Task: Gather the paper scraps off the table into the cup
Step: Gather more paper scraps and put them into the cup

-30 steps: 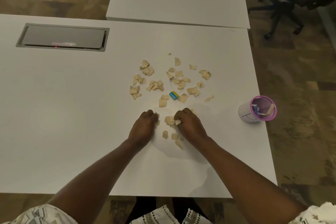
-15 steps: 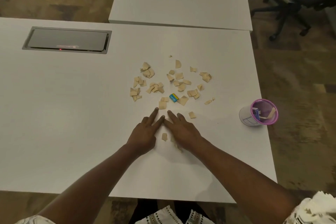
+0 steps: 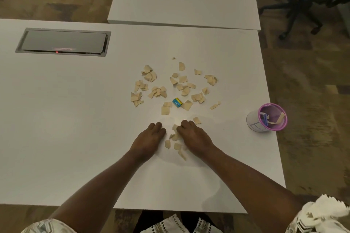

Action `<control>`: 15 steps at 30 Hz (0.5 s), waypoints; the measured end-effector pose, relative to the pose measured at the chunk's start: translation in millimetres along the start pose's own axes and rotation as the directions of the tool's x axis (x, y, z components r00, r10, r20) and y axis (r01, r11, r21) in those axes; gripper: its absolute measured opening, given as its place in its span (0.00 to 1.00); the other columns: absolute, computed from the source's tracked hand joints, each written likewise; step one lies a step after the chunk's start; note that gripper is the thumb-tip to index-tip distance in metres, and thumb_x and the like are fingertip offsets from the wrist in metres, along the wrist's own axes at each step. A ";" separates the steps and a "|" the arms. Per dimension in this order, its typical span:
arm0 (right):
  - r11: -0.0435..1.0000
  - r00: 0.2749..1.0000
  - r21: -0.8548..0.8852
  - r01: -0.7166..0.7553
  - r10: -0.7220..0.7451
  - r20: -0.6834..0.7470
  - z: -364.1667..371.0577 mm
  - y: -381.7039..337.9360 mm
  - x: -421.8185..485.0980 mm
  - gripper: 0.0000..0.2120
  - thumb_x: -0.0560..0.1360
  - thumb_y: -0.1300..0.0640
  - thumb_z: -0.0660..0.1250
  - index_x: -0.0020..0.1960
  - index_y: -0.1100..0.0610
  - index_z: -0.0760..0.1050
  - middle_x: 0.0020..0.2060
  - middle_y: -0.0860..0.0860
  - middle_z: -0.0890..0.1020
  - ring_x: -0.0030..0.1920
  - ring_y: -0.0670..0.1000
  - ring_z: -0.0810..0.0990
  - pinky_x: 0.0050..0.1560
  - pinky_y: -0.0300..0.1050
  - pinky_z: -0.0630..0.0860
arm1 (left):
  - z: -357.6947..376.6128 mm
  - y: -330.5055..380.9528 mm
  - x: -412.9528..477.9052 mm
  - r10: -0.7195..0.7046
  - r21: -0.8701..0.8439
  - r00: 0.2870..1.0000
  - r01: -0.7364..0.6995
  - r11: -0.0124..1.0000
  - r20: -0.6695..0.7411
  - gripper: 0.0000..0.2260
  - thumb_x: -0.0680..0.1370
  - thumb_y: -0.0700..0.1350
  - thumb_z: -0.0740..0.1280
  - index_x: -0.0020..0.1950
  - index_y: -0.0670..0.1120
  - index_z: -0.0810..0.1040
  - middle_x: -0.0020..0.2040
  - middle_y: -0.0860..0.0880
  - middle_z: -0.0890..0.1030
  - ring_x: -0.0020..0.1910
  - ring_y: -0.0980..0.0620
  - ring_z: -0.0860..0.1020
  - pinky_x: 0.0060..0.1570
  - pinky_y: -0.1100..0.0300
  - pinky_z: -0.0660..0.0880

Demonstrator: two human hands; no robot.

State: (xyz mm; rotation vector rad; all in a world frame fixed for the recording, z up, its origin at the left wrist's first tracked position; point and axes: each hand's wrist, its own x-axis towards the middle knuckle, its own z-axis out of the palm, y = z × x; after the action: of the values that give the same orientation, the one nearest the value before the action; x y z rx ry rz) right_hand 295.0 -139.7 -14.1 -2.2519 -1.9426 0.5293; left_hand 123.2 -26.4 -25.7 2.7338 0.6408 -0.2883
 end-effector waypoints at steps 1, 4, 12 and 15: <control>0.998 0.999 0.042 -0.038 0.039 -0.018 0.0 1.7 0.0 0.09 0.75 0.68 0.61 0.51 0.59 0.76 0.47 0.57 0.76 0.46 0.58 0.76 0.35 0.48 0.67 | -0.6 0.7 1.7 -0.009 0.000 1.000 0.009 1.000 -0.001 0.12 0.76 0.40 0.68 0.59 0.42 0.76 0.54 0.43 0.75 0.49 0.44 0.73 0.41 0.48 0.78; 0.933 0.970 0.291 -0.213 0.238 -0.054 -3.5 6.0 0.7 0.08 0.77 0.65 0.61 0.48 0.59 0.79 0.44 0.55 0.78 0.44 0.55 0.76 0.41 0.49 0.73 | -2.7 2.7 8.8 -0.059 -0.034 0.998 0.058 0.998 -0.016 0.08 0.77 0.40 0.66 0.57 0.44 0.76 0.51 0.45 0.75 0.50 0.45 0.73 0.42 0.50 0.77; 0.608 0.806 0.677 -0.414 0.591 -0.039 -26.5 26.5 -16.5 0.07 0.75 0.52 0.71 0.40 0.53 0.77 0.33 0.46 0.80 0.36 0.47 0.78 0.36 0.38 0.71 | -18.8 24.2 36.9 -0.287 -0.346 0.950 0.230 0.910 -0.125 0.09 0.81 0.39 0.61 0.56 0.46 0.79 0.50 0.49 0.80 0.48 0.49 0.78 0.46 0.58 0.75; 0.583 0.777 0.696 -0.418 0.627 -0.059 -37.8 39.3 -26.3 0.06 0.75 0.53 0.71 0.41 0.52 0.77 0.33 0.46 0.80 0.36 0.49 0.78 0.37 0.39 0.72 | -29.1 44.9 52.6 -0.318 -0.430 0.936 0.228 0.874 -0.150 0.09 0.80 0.38 0.62 0.53 0.46 0.81 0.49 0.49 0.81 0.46 0.49 0.79 0.46 0.56 0.77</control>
State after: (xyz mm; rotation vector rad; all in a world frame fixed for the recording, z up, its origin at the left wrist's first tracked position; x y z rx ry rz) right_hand 341.4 -166.9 13.6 -2.1943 -0.7020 0.7261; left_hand 193.7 -33.5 -1.0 2.2841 1.0270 0.0814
